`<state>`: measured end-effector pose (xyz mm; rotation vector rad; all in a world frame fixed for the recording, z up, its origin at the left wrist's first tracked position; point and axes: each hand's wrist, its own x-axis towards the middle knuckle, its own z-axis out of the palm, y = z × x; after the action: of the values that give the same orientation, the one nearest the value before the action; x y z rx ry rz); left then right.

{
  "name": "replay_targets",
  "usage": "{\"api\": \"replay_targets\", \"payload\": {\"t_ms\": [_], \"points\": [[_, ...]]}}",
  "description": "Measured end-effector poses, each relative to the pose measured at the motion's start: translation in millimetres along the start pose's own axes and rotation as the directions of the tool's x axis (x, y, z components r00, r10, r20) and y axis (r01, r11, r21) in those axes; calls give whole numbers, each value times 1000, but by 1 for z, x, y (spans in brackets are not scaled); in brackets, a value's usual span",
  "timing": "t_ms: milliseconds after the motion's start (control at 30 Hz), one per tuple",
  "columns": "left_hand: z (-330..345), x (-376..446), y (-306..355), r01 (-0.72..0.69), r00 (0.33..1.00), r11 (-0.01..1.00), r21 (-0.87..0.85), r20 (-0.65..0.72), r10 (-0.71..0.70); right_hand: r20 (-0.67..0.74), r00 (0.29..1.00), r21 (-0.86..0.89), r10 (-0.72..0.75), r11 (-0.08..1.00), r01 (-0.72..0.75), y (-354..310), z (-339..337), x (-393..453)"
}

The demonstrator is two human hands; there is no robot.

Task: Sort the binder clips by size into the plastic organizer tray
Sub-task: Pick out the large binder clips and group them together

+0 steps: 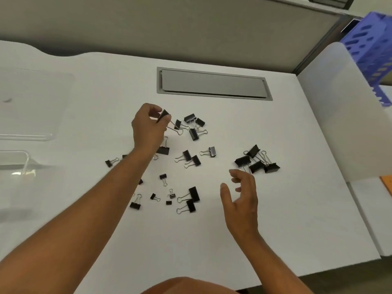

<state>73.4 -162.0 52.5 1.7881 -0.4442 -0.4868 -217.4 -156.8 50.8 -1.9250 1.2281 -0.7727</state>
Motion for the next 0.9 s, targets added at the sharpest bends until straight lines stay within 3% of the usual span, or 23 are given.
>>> {"api": "replay_targets", "payload": {"t_ms": [200,333,467,667,767,900], "points": [[55,-113,9,56,921,997,-47,387,-34,122,988,-93,-95,990,107,-5,-8,23],[90,-156,-3,44,907,999,-25,420,-29,79,986,-149,-146,976,157,18,-26,30],[118,-170,-11,77,877,997,-27,478,-54,63,997,-106,-44,993,51,54,-53,35],[169,-192,-12,71,938,995,66,334,-89,210,978,-19,21,1000,-18,99,-84,52],[194,-198,-5,53,968,993,109,240,-78,279,960,-52,-40,997,56,115,-94,62],[219,-198,-5,-68,973,963,260,231,6,237,945,-174,-224,948,268,143,-101,82]]}}
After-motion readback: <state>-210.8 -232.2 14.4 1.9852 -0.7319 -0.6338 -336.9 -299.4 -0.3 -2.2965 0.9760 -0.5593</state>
